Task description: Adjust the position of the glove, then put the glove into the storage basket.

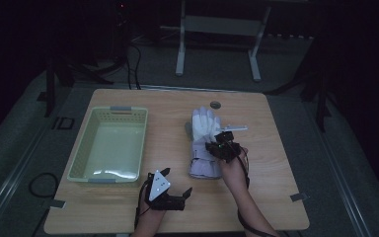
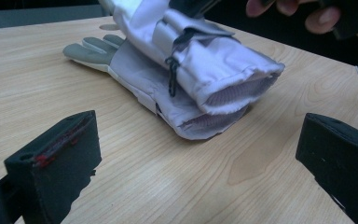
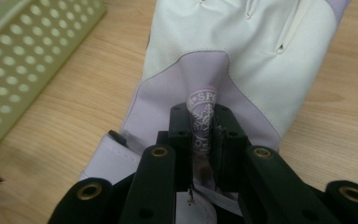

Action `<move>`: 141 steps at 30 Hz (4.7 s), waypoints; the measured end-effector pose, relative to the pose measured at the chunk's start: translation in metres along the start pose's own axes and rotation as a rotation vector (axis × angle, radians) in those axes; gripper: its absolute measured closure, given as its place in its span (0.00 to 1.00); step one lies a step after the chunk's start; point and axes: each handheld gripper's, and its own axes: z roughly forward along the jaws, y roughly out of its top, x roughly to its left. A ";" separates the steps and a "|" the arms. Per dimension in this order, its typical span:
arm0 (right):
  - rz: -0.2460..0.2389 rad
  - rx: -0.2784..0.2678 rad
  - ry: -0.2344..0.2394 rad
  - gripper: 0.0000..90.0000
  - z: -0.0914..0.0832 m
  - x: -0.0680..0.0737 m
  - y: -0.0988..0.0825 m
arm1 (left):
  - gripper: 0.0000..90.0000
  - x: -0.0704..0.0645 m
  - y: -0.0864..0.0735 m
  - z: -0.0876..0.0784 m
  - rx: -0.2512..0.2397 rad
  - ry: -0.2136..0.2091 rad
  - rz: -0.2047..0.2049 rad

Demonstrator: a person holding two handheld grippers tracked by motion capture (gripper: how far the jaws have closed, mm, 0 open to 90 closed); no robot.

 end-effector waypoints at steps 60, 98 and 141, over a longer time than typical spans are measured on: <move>-0.338 -0.204 0.049 0.16 -0.041 -0.056 -0.012 | 0.00 0.009 0.043 0.003 0.054 -0.107 -0.065; 0.071 0.021 0.268 0.44 0.043 -0.077 -0.018 | 0.16 0.033 0.042 0.082 0.440 -0.032 -0.320; -0.090 -0.038 0.207 0.88 -0.012 -0.022 0.030 | 0.80 0.046 0.120 0.044 0.494 -0.145 -0.205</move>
